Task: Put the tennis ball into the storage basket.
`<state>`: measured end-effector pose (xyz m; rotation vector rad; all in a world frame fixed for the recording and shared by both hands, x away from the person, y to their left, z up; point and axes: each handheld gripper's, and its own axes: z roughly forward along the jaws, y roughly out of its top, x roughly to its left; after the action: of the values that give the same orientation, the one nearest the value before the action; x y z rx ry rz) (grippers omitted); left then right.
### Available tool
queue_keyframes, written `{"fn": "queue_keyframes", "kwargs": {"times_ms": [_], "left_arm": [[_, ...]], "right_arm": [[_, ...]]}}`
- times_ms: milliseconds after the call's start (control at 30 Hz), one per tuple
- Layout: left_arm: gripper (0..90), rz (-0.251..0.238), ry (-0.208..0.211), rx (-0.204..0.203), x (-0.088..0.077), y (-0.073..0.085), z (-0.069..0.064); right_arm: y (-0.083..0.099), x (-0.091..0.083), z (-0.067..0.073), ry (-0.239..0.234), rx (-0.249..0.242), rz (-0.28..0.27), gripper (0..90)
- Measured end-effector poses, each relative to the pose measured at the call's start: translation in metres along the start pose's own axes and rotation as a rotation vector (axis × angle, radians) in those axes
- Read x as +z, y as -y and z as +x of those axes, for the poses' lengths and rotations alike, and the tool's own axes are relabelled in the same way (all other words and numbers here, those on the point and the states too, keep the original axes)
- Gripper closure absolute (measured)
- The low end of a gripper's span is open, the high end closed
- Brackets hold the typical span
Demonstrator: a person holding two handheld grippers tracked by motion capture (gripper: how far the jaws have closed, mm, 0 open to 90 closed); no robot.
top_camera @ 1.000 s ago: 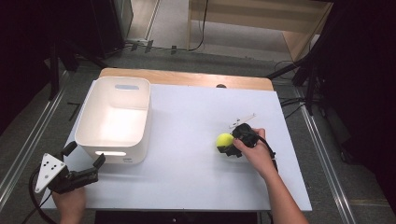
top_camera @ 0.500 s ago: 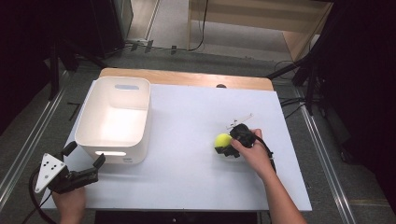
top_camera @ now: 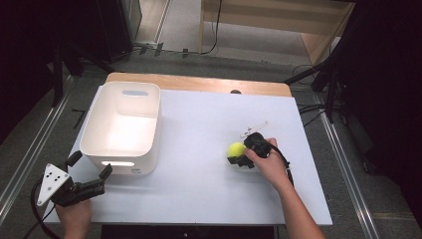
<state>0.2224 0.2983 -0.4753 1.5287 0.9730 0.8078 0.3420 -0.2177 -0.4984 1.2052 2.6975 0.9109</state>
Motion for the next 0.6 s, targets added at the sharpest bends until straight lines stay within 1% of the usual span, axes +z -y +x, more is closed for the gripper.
{"fn": "queue_keyframes", "kwargs": {"times_ms": [167,400,500,600], "left_arm": [[0.0,0.0,0.0,0.001,0.0002,0.0,-0.0001],[0.0,0.0,0.0,0.0,0.0001,0.0,-0.0001],[0.0,0.0,0.0,0.001,0.0001,0.0,-0.0001],[0.0,0.0,0.0,0.0,0.0001,0.0,-0.0001]], "right_arm": [[0.0006,-0.0004,-0.0014,-0.008,0.006,-0.001,23.3],[0.0,-0.0007,-0.0015,-0.012,-0.007,0.0,23.5],[-0.0002,-0.0013,-0.0011,-0.007,-0.005,0.002,23.5],[-0.0004,-0.0021,-0.0006,0.008,-0.006,0.003,23.6]]}}
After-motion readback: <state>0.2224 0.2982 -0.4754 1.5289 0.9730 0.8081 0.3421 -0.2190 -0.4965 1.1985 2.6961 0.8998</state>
